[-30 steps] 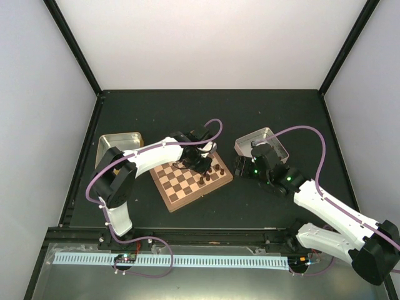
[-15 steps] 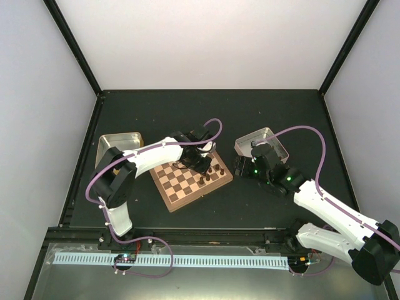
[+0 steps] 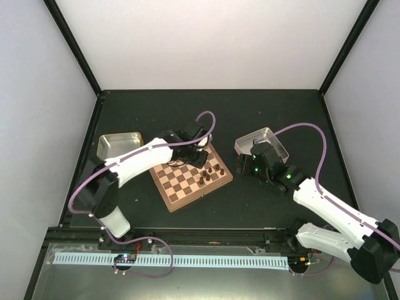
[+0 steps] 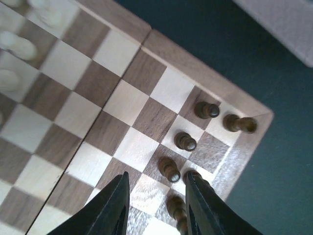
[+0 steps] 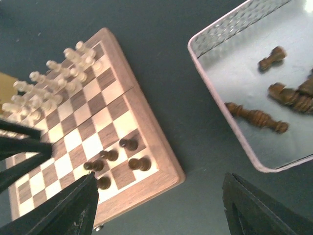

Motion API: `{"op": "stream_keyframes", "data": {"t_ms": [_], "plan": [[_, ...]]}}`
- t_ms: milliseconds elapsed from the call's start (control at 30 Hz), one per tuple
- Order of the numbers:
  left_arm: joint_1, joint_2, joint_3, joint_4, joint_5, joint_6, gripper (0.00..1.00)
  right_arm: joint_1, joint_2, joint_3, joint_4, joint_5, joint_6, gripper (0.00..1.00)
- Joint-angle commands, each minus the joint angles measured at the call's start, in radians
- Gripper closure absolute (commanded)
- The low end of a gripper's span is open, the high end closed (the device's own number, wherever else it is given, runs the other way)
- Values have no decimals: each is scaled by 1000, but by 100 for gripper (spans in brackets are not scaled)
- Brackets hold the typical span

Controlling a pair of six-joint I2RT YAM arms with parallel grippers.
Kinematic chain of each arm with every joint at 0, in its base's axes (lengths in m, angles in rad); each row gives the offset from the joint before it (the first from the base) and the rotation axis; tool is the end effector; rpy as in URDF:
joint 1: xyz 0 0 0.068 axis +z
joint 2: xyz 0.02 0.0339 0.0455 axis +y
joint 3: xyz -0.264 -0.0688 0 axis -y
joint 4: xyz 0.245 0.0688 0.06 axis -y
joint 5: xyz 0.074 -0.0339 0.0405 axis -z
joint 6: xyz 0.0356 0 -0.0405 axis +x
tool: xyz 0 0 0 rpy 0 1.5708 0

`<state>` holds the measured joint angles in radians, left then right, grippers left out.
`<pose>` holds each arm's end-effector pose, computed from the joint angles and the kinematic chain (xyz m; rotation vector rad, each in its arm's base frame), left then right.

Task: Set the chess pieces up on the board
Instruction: Place the chess piece on the chessboard, then pick up the chess piece from the storage box.

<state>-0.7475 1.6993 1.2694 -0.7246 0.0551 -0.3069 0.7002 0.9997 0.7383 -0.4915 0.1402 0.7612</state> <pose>0.2523 -0.2365 0.2276 0.6248 2.7157 -0.3625 0.1632 0.1310 0.2556 0.1452 2.3810 0.5649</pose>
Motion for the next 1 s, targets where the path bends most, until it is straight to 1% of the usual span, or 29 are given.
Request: {"op": "stream_keyframes", "data": {"t_ms": [0,67,133,233,367,467,567,667,833,967], "plan": [[8,-183,-40,53,-83,-35,64,-50,57,86,-65,119,-61,30],[17,-271,-90,121,-106,-44,59,-115,111,113,-78,100,-98,31],[29,-354,-146,188,-123,-46,57,-192,172,133,-69,65,-144,33],[45,-494,-226,300,-144,-35,53,-287,301,178,-52,34,-181,37],[57,-623,-358,478,-162,-20,47,-337,484,288,-40,31,-200,40],[69,-692,-443,587,-165,-34,40,-345,609,362,-37,46,-175,44],[74,-724,-478,609,-179,-62,38,-350,710,423,-37,60,-143,51],[77,-732,-498,618,-168,-95,38,-354,776,458,-40,99,-101,58],[78,-732,-510,626,-157,-110,37,-359,824,466,-57,183,-32,59],[79,-728,-513,634,-157,-107,37,-366,854,458,-56,171,-20,60]]}}
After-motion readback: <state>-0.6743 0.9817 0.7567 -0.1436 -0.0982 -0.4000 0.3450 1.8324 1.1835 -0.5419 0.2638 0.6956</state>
